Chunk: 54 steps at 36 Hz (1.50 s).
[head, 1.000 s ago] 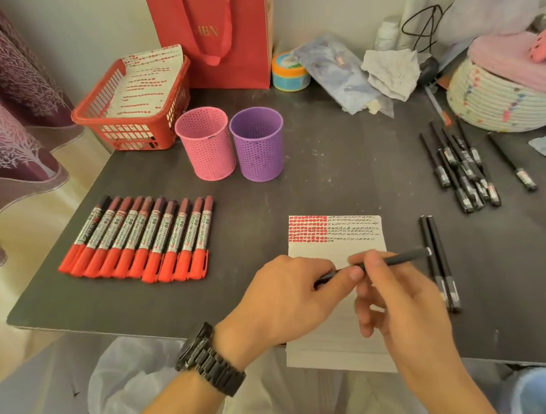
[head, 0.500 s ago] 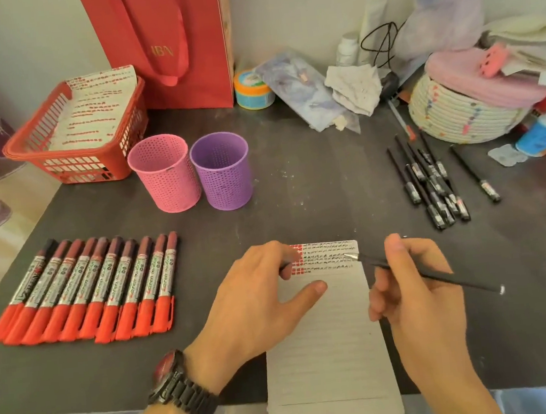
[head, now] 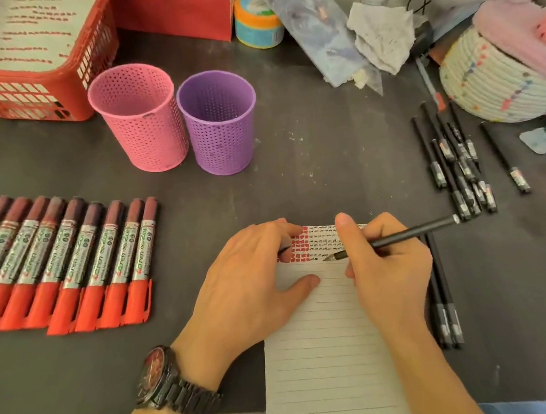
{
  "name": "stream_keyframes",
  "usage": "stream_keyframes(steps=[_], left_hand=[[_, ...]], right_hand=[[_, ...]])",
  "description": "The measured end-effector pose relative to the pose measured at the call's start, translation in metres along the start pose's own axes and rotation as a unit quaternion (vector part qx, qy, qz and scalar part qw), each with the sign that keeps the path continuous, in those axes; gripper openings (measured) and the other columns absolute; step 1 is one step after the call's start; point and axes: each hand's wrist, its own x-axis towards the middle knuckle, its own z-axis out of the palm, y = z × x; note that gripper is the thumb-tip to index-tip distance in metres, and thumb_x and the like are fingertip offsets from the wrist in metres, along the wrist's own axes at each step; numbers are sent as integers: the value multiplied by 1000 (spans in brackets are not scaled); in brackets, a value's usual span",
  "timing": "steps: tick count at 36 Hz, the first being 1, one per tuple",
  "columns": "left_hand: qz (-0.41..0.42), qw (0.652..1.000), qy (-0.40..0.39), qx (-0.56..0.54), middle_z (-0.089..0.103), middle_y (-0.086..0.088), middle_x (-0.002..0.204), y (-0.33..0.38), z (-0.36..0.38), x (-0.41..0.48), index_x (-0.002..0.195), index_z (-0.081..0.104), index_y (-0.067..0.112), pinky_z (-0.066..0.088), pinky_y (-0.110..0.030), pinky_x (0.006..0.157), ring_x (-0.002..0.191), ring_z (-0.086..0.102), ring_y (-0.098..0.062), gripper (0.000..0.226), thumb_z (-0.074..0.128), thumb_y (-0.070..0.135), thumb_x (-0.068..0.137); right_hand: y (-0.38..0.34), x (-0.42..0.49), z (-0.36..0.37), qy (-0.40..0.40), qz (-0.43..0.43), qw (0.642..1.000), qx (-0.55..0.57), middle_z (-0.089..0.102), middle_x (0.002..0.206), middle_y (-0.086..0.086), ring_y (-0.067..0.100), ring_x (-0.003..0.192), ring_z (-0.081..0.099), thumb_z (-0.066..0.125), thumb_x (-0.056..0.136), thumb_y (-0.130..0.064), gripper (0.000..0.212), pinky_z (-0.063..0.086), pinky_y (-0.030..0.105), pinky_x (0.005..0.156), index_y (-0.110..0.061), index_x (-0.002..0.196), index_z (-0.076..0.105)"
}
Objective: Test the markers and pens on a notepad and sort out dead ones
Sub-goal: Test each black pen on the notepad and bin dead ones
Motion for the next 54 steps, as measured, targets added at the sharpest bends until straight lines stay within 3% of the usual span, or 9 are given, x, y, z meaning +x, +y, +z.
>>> stream_keyframes(steps=[3, 7, 12, 22, 31, 36, 44, 49, 54], left_hand=[[0, 1000, -1, -4, 54, 28, 130, 0, 1, -1, 88, 27, 39, 19, -2, 98, 126, 26, 26, 49, 73, 53, 79], [-5, 1000, 0, -3, 54, 28, 130, 0, 1, 0, 88, 28, 40, 19, 0, 96, 120, 20, 30, 49, 73, 54, 78], [-11, 1000, -3, -3, 56, 27, 130, 0, 1, 1, 86, 28, 38, 20, 2, 96, 126, 33, 18, 49, 74, 53, 78], [-10, 1000, -4, -17, 54, 30, 129, -1, 3, 0, 85, 31, 34, 14, 4, 101, 120, 22, 33, 47, 75, 50, 78], [-12, 1000, 2, -15, 56, 29, 130, 1, 1, 0, 84, 26, 39, 24, -3, 99, 129, 35, 15, 48, 72, 52, 78], [-9, 1000, 1, -19, 54, 30, 131, 1, 1, 1, 84, 28, 37, 20, 0, 101, 125, 28, 24, 47, 73, 52, 78], [-8, 1000, 2, -13, 55, 29, 131, -1, 3, 1, 84, 27, 38, 24, -3, 98, 126, 30, 21, 48, 72, 53, 78], [-7, 1000, -1, -12, 49, 36, 127, -1, 3, 1, 84, 29, 37, 20, 0, 99, 121, 22, 32, 47, 73, 53, 78], [-11, 1000, 3, -16, 52, 33, 129, 0, 1, 1, 82, 27, 40, 25, -3, 96, 123, 30, 24, 47, 71, 54, 77]], right_hand=[[2, 2, 0, 2, 6, 1000, -10, 56, 43, 2, 5, 38, 49, 74, 91, -25, 41, 41, 14, 48, -18, 58, 49], [2, 5, 1, -3, 13, 1000, -15, 56, 43, 2, 5, 36, 49, 72, 91, -19, 40, 40, 14, 45, -16, 59, 49], [1, 4, 1, -8, 11, 1000, -21, 58, 44, 0, 5, 37, 51, 71, 91, -18, 39, 41, 13, 46, -18, 58, 51], [2, 4, 1, -12, 10, 999, -28, 59, 45, 0, 4, 37, 54, 71, 90, -18, 39, 42, 12, 47, -16, 58, 49], [1, 3, 3, -14, 14, 999, -44, 60, 47, 1, 1, 38, 57, 71, 90, -18, 37, 39, 9, 45, -13, 60, 51], [0, 3, 3, -16, 11, 999, -48, 61, 48, 1, 2, 39, 57, 71, 90, -18, 37, 39, 8, 46, -16, 59, 51], [1, 3, 2, -14, 10, 999, -48, 61, 48, 2, 2, 39, 58, 70, 90, -17, 37, 40, 10, 46, -16, 59, 51], [1, 4, 2, -15, 7, 998, -53, 59, 48, 5, 3, 39, 58, 70, 90, -15, 35, 41, 12, 45, -12, 60, 51], [0, 3, 2, -16, 8, 999, -50, 60, 50, 6, 4, 40, 59, 70, 90, -16, 34, 42, 12, 45, -11, 61, 52]])
